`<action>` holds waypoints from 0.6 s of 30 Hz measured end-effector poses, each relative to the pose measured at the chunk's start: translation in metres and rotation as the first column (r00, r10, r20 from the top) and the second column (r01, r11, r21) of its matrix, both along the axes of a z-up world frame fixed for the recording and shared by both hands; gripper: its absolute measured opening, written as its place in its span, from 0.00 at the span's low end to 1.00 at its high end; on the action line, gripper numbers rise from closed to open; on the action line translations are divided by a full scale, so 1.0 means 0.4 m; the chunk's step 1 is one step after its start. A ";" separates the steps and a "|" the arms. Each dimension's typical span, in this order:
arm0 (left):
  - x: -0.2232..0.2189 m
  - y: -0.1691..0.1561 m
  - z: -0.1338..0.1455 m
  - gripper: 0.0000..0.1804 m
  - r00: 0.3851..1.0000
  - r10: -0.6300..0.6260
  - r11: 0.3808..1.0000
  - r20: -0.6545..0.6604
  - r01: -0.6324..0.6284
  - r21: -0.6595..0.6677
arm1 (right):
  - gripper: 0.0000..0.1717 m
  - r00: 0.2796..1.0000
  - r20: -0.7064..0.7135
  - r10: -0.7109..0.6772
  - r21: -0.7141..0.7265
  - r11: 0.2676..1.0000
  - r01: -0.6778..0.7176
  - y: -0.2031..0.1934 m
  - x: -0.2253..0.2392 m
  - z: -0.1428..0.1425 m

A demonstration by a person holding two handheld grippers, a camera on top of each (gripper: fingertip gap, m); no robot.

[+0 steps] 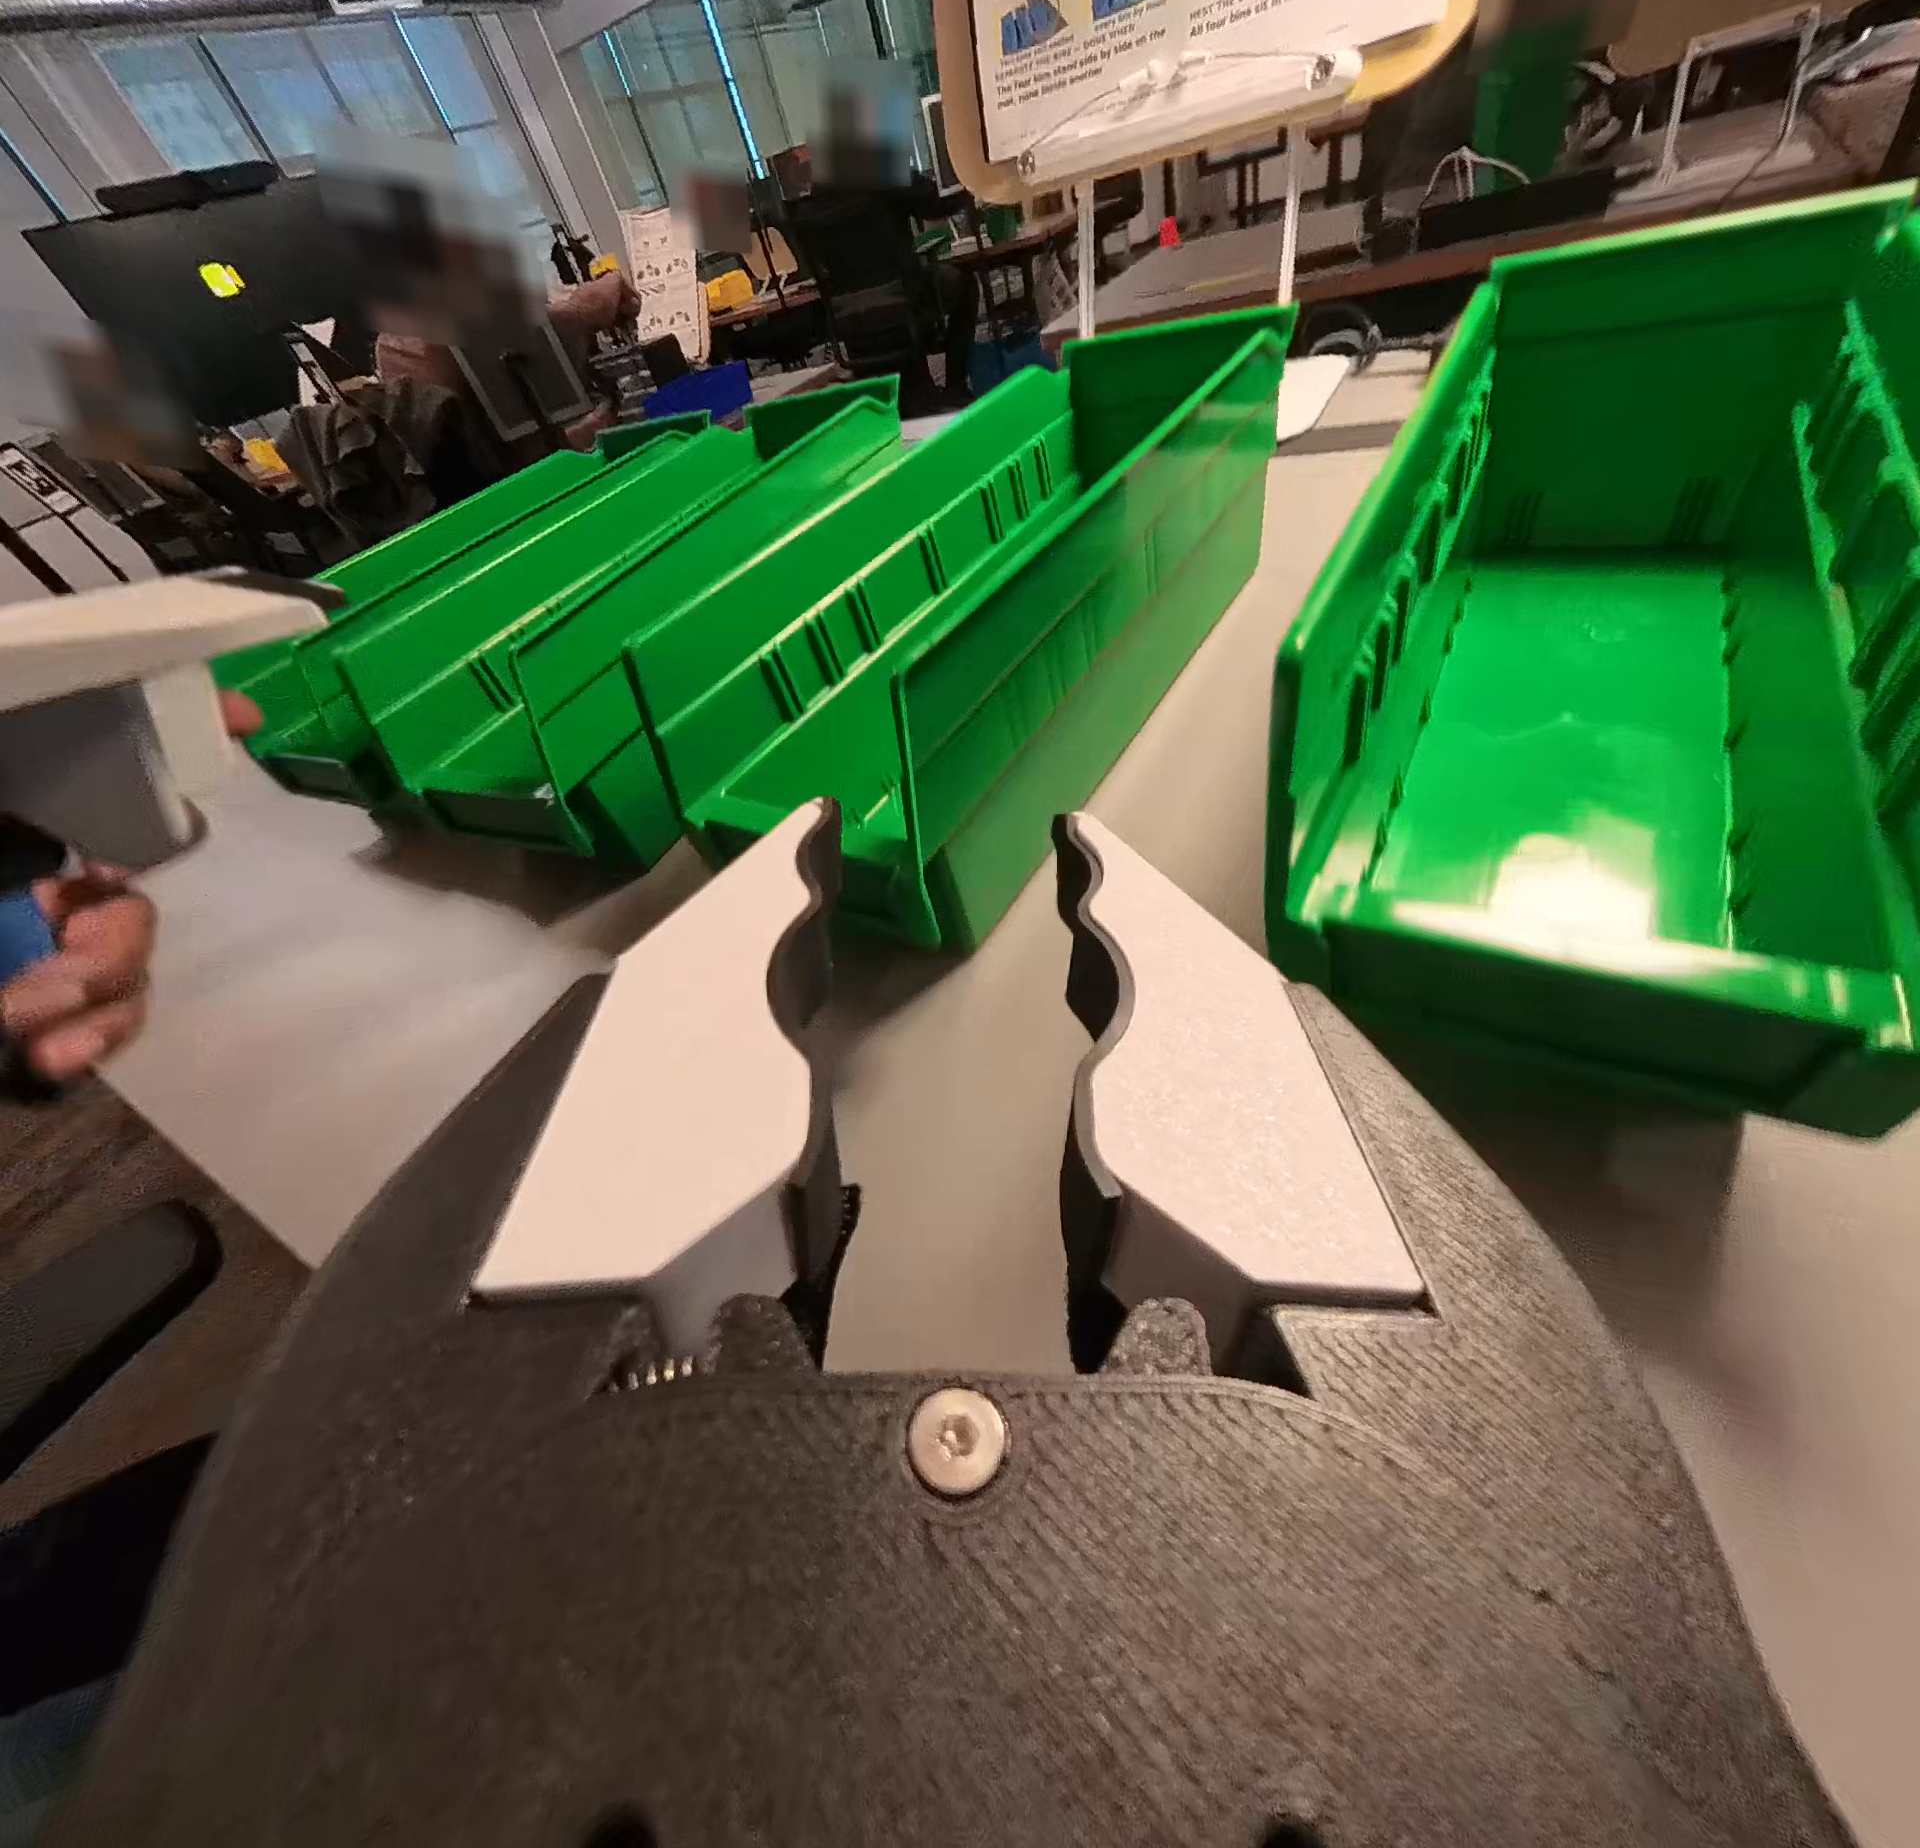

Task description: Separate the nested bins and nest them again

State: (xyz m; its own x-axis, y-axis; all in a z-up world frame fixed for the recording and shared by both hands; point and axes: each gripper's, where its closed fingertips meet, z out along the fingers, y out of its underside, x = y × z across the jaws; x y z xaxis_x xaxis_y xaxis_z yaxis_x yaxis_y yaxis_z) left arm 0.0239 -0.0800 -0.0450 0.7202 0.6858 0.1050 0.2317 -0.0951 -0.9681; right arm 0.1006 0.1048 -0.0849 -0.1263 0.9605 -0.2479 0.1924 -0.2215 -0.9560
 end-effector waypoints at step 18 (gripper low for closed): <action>-0.551 -0.287 -0.063 0.72 0.873 0.310 0.830 0.376 -0.056 -0.555 | 0.25 0.988 0.117 -0.096 -0.032 0.994 0.101 0.023 -0.007 -0.052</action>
